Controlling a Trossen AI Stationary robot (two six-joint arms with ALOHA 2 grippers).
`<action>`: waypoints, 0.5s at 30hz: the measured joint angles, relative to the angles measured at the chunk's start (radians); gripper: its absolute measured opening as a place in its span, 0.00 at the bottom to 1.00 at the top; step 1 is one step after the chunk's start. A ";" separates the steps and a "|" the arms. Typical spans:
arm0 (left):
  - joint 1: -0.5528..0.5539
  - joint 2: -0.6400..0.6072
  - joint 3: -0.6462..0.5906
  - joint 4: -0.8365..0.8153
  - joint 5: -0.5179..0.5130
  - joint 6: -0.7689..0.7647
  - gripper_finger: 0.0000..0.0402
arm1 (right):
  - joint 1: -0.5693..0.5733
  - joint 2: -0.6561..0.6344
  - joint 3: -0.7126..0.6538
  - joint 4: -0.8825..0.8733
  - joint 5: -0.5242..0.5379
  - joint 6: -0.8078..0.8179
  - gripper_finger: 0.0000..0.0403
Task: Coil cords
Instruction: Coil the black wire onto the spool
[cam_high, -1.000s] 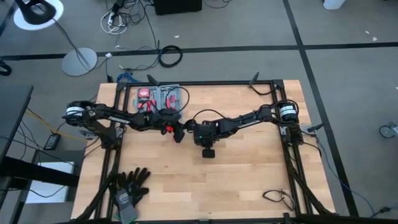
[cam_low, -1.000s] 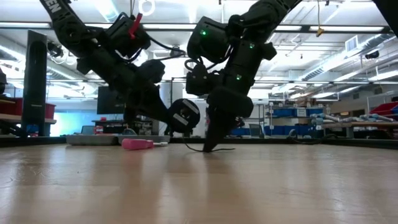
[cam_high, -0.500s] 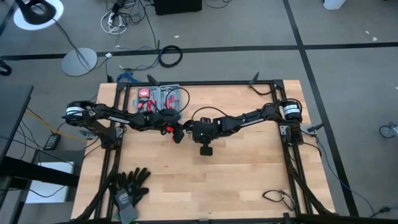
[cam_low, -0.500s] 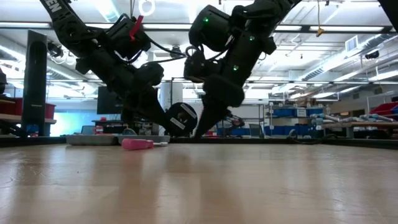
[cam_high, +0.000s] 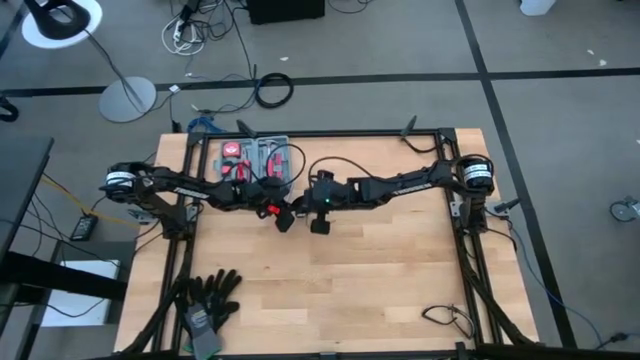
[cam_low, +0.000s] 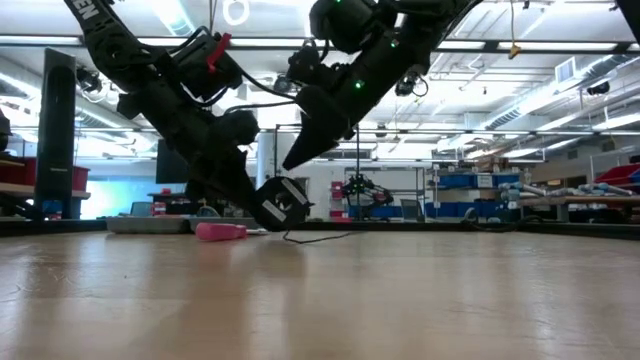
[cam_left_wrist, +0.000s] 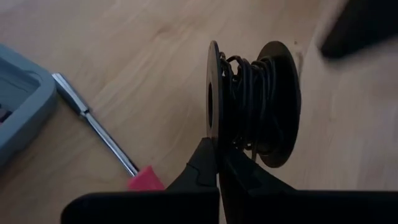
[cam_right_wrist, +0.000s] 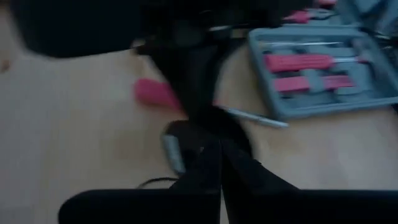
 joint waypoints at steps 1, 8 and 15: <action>-0.001 0.000 0.000 -0.006 0.000 0.000 0.00 | -0.006 -0.006 0.000 -0.001 0.009 0.000 0.00; -0.007 0.000 0.000 -0.010 0.003 0.000 0.00 | -0.027 -0.026 0.001 -0.126 -0.052 0.029 0.00; -0.007 0.000 0.000 -0.010 0.003 -0.001 0.00 | -0.019 -0.036 0.001 -0.418 -0.065 -0.037 0.08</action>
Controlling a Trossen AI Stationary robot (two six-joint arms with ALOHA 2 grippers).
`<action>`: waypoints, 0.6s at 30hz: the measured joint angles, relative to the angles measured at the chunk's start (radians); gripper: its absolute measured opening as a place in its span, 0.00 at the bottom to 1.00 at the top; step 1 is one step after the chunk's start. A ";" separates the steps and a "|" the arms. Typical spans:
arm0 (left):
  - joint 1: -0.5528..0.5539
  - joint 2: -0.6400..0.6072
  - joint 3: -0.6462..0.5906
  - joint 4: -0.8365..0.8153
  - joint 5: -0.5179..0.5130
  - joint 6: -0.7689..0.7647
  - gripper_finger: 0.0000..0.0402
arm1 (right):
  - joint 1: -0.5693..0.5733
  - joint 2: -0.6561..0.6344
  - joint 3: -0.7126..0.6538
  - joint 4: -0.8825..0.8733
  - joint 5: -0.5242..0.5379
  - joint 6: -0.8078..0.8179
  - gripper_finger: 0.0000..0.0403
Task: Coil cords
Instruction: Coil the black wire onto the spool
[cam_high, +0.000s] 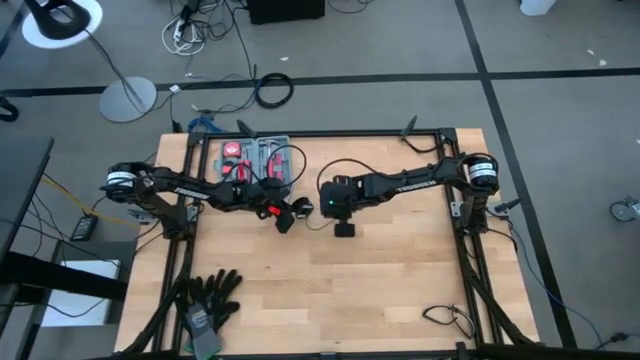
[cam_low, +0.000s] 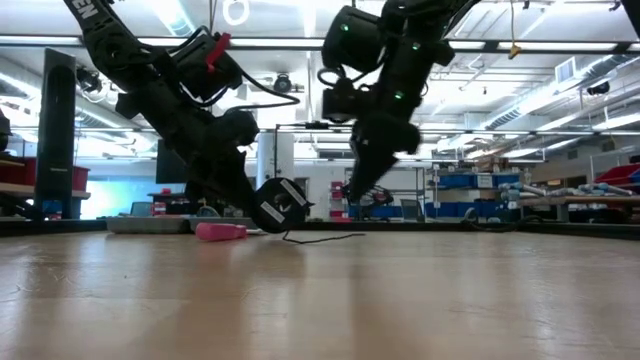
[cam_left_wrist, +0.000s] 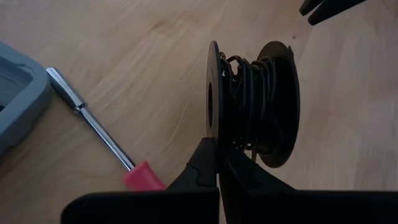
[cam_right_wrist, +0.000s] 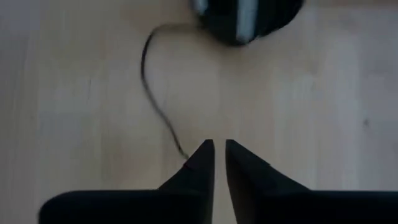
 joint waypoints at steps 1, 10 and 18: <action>0.000 0.000 0.000 0.002 0.000 0.000 0.00 | 0.003 0.002 0.000 -0.025 -0.001 -0.016 0.10; 0.000 0.000 0.000 0.008 0.000 -0.013 0.00 | 0.025 0.011 -0.047 0.102 -0.012 -0.100 0.30; 0.000 0.000 0.000 0.006 0.000 -0.014 0.00 | 0.026 0.011 -0.118 0.212 -0.058 -0.083 0.42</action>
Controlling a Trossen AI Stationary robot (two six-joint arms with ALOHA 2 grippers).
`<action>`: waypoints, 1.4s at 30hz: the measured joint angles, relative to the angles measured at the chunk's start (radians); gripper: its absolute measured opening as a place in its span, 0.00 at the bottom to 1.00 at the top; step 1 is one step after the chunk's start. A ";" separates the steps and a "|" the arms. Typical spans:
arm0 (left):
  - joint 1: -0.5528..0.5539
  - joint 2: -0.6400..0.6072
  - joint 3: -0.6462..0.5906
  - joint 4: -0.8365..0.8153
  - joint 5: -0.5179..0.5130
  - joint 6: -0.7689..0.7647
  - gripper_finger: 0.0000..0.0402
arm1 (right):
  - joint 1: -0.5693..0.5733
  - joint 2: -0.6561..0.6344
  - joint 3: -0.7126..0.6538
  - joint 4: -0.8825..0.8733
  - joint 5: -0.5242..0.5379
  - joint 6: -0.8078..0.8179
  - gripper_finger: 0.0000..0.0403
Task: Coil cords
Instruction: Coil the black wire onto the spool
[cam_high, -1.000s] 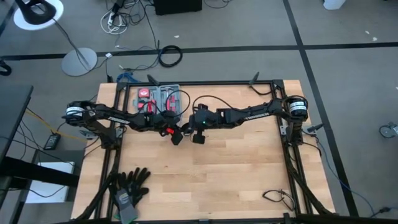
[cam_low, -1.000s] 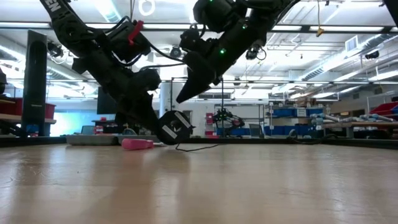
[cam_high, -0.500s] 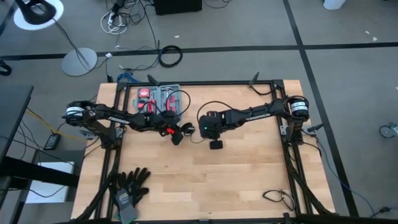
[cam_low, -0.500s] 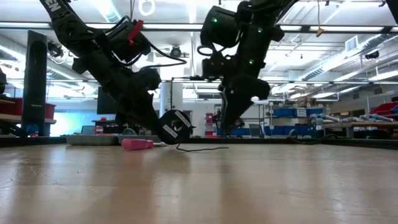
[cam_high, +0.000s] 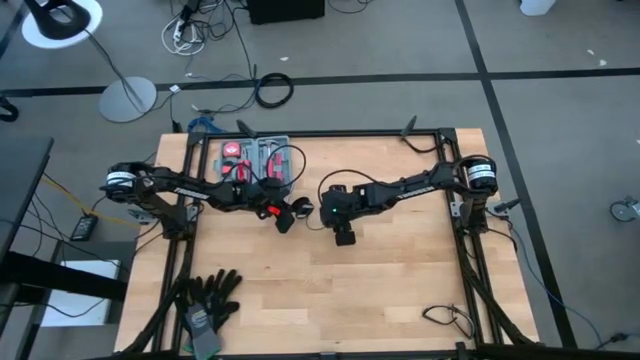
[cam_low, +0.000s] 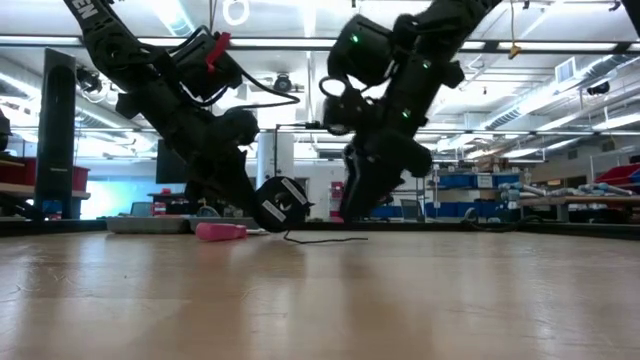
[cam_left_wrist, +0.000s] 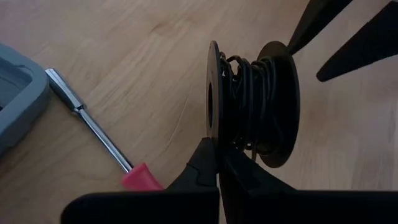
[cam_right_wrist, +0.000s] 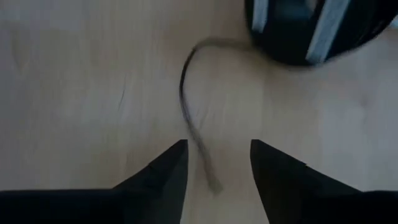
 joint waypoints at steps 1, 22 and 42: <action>0.000 0.000 0.000 -0.001 0.000 0.000 0.00 | 0.000 0.000 -0.013 0.003 0.000 0.000 0.43; 0.000 0.000 0.000 -0.027 -0.008 -0.004 0.00 | -0.012 0.061 -0.064 0.070 -0.017 0.025 0.14; 0.000 0.000 0.000 -0.027 -0.014 -0.005 0.00 | 0.012 0.069 0.172 0.079 0.055 -0.045 0.00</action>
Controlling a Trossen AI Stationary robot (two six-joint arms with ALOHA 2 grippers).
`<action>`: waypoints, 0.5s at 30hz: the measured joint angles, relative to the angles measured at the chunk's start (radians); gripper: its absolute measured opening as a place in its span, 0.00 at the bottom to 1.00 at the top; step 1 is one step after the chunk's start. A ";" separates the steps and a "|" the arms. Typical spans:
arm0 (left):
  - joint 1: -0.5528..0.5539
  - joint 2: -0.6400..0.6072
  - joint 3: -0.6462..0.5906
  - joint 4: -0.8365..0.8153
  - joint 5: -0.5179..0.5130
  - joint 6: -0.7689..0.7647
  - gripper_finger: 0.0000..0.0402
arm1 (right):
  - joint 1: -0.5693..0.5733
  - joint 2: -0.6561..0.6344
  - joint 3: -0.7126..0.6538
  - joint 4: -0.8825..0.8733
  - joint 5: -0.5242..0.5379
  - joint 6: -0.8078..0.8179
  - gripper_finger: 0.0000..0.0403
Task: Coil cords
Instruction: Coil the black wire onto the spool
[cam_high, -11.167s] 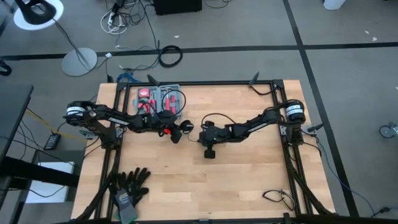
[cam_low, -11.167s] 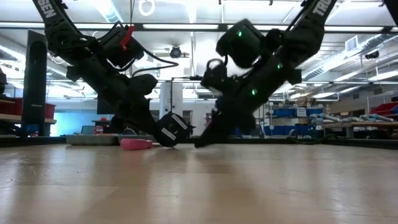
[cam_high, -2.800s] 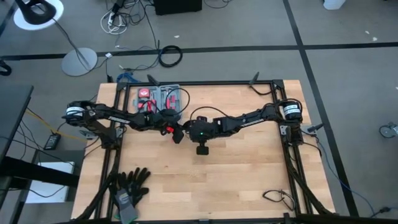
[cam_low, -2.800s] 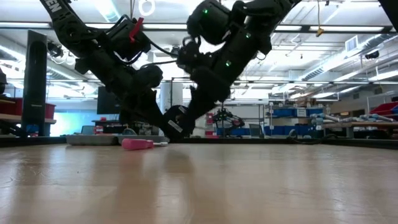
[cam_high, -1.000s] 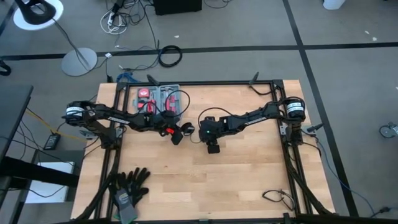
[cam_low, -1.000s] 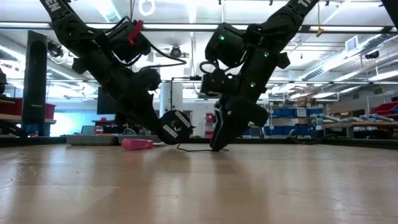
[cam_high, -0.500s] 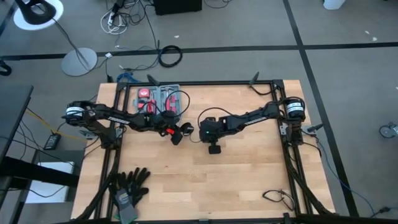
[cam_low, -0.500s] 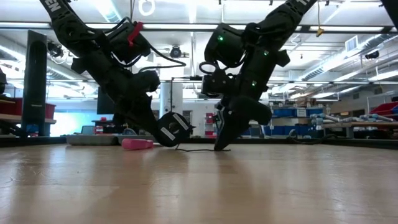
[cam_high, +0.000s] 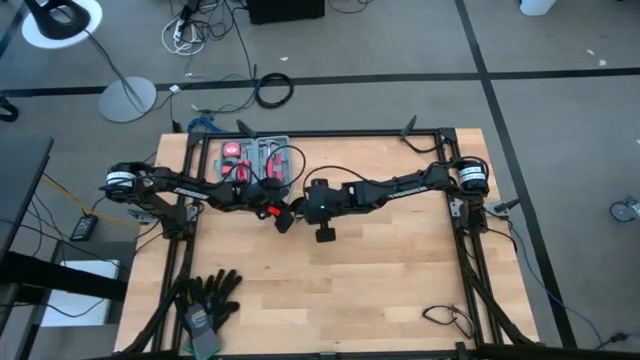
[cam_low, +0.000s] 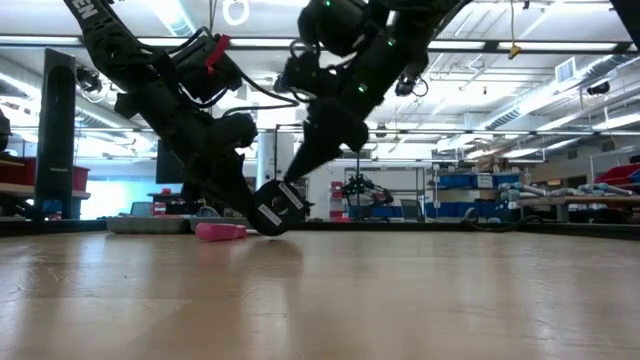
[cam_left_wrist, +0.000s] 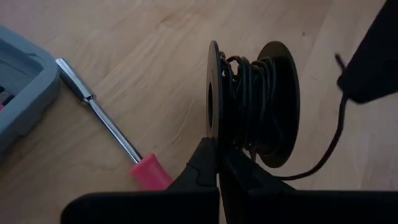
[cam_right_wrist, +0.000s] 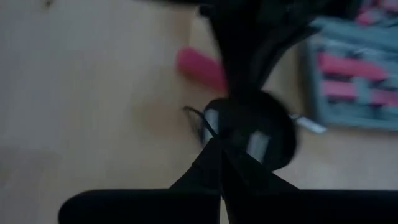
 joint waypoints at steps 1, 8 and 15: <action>0.000 0.000 0.000 0.000 0.000 0.000 0.00 | 0.000 -0.001 0.008 0.005 0.017 -0.008 0.00; 0.000 0.000 0.000 0.000 0.038 0.000 0.00 | -0.012 -0.001 0.038 0.030 0.090 -0.042 0.00; 0.000 0.000 0.000 0.006 0.038 -0.002 0.00 | -0.020 -0.002 0.039 0.097 0.052 -0.044 0.00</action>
